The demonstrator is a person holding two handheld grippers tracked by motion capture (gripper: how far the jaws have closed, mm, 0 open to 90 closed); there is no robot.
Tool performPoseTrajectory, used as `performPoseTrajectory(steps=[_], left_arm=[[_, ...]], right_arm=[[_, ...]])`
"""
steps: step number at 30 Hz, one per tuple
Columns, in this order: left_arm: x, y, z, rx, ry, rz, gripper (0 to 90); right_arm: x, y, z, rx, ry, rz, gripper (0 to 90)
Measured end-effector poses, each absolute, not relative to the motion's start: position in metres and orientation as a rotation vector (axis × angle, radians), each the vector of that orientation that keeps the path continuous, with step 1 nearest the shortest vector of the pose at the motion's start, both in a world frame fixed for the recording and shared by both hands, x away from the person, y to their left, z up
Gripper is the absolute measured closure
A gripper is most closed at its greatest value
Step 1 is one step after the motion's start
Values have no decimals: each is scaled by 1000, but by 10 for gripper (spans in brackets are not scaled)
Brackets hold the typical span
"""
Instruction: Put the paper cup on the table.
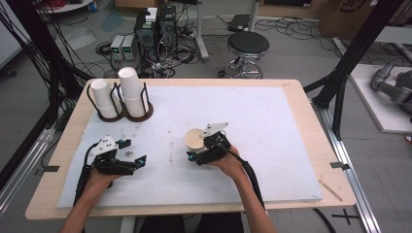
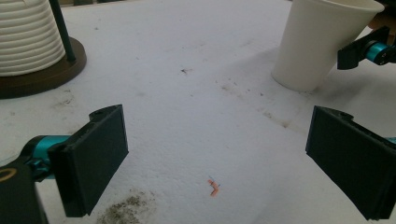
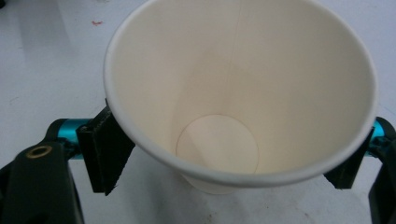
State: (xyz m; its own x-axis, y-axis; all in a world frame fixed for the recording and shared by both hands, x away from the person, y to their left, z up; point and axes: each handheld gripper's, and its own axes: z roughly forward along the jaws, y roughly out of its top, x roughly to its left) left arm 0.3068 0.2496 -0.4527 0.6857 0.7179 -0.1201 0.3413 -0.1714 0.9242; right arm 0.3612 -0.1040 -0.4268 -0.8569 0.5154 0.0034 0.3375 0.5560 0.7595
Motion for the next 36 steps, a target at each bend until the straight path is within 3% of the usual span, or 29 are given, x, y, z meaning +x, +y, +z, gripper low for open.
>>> performPoseTrajectory(steps=[18,36], left_arm=[[307,249,-453,1774,845,419,56],[306,251,-453,1768,807,404,56]], right_arm=[[351,-133,-427,764,2543,1188,174],[340,-190,-427,918,2379,1260,175]])
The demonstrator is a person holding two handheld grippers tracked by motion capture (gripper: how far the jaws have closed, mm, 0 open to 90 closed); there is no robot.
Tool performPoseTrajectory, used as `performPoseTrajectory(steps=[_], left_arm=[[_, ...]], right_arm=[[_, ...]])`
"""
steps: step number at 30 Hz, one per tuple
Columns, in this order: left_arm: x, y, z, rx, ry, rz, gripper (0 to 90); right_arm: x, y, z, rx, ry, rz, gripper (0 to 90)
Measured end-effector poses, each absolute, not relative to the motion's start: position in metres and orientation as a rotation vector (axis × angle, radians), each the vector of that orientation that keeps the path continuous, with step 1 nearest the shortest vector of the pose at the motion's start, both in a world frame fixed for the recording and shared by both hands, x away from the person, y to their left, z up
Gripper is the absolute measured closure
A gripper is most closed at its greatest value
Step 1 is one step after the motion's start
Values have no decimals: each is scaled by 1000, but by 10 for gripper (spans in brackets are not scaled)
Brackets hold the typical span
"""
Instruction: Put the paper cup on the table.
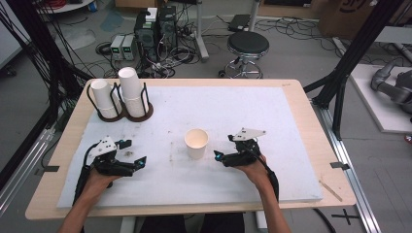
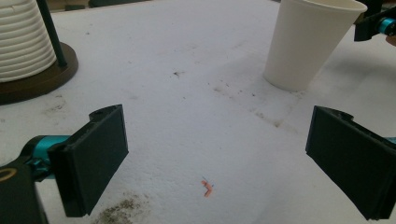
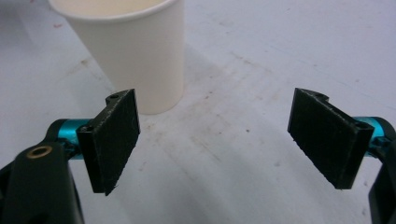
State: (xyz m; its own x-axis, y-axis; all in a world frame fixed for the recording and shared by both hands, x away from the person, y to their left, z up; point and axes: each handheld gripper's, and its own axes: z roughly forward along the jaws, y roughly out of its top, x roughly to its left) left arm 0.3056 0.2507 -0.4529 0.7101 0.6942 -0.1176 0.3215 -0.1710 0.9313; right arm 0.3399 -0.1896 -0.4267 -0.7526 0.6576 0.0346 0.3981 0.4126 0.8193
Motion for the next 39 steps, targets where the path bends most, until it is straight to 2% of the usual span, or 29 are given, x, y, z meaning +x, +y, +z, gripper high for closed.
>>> performPoseTrajectory(steps=[14,39], left_arm=[[305,250,-453,1774,797,397,56],[307,255,-453,1759,731,320,56]], right_arm=[[337,-220,-433,1040,2239,1318,175],[334,-243,-441,902,2329,1454,175]])
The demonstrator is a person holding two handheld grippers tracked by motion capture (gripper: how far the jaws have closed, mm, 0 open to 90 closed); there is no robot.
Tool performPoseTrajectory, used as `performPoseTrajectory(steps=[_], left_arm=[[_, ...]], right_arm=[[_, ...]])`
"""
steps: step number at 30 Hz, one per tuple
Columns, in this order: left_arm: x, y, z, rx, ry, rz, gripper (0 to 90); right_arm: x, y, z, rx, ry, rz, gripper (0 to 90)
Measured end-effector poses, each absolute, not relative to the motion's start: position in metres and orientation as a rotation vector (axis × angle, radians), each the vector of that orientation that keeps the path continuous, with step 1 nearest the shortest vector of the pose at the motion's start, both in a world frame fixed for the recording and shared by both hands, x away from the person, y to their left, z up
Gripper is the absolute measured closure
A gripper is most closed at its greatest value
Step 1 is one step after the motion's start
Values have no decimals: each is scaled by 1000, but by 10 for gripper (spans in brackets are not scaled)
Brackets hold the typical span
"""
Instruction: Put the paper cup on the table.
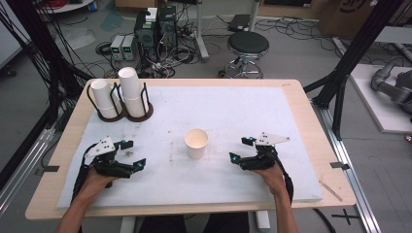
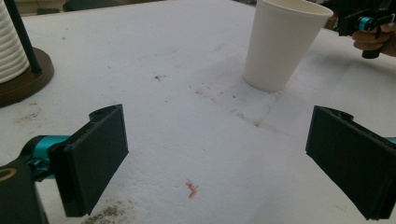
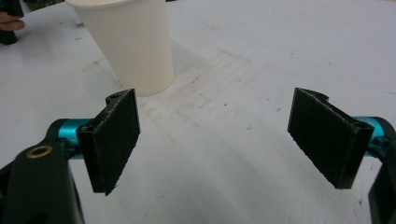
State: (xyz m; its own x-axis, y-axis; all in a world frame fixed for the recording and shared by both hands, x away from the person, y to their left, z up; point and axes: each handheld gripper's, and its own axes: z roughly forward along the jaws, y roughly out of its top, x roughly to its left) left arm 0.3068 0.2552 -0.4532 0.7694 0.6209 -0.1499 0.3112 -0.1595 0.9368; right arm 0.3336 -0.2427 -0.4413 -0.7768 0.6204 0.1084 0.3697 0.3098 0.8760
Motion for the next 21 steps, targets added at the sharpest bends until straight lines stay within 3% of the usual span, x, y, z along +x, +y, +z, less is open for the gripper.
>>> performPoseTrajectory(steps=[21], left_arm=[[308,255,-454,1764,710,285,56]], right_arm=[[332,-246,-451,894,2332,1467,175]])
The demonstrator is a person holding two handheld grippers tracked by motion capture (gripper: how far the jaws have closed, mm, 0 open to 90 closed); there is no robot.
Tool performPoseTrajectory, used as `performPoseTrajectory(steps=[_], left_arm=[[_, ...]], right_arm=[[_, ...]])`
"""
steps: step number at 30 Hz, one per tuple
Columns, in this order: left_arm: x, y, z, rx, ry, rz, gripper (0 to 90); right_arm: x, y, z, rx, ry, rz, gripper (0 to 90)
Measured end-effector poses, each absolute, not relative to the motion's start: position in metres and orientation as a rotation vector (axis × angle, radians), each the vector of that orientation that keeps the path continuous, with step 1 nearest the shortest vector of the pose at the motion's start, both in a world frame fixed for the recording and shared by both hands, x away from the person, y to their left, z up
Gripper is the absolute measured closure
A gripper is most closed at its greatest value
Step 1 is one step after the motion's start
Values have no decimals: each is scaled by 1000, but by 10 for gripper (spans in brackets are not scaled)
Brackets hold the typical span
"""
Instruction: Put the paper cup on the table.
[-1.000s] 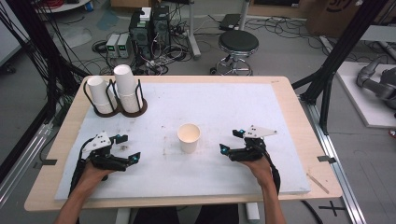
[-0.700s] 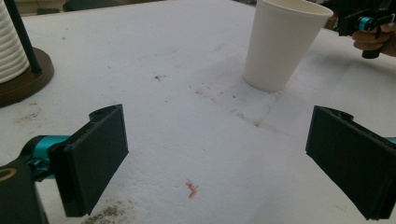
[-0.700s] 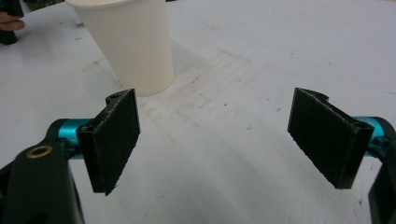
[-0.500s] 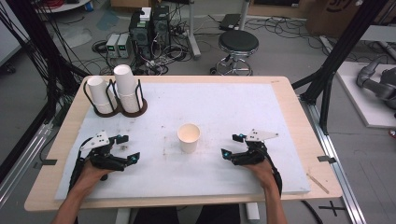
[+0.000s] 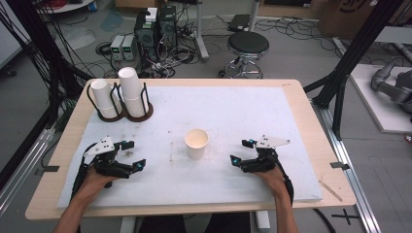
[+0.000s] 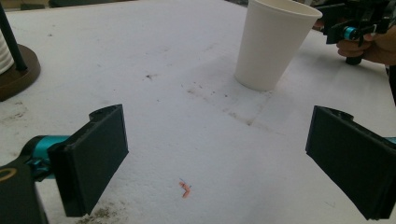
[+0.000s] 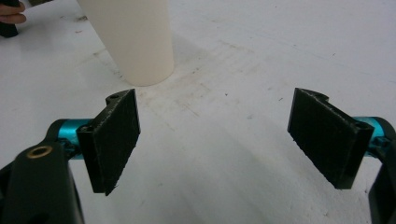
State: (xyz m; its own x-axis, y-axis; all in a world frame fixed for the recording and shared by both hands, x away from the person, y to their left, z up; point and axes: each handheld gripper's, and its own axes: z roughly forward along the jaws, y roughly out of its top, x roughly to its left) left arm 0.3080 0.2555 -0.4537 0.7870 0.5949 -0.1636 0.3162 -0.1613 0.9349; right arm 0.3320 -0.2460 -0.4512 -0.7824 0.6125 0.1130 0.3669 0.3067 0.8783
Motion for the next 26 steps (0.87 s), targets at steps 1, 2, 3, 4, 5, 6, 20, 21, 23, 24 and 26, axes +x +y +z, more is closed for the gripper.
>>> performPoseTrajectory(steps=[1,2,3,4,5,6,20,21,23,24,26], left_arm=[[308,256,-454,1769,706,288,56],[308,255,-454,1767,709,287,56],[308,255,-454,1765,714,285,56],[308,256,-454,1765,714,286,56],[308,256,-454,1765,715,288,56],[308,255,-454,1765,716,289,56],[309,255,-454,1776,716,288,56],[309,255,-454,1770,723,284,56],[309,255,-454,1777,724,282,56],[309,255,-454,1779,723,285,56],[309,254,-454,1782,719,293,56]], right_arm=[[332,-246,-451,889,2335,1457,175],[331,-245,-451,888,2340,1456,175],[332,-245,-451,888,2340,1448,175],[332,-245,-451,892,2342,1449,175],[332,-245,-451,891,2344,1452,175],[332,-245,-451,901,2342,1457,175],[333,-245,-451,891,2351,1454,175],[333,-245,-451,896,2354,1453,175],[334,-244,-452,894,2362,1444,175],[334,-244,-452,891,2367,1438,175],[333,-243,-451,895,2365,1435,175]])
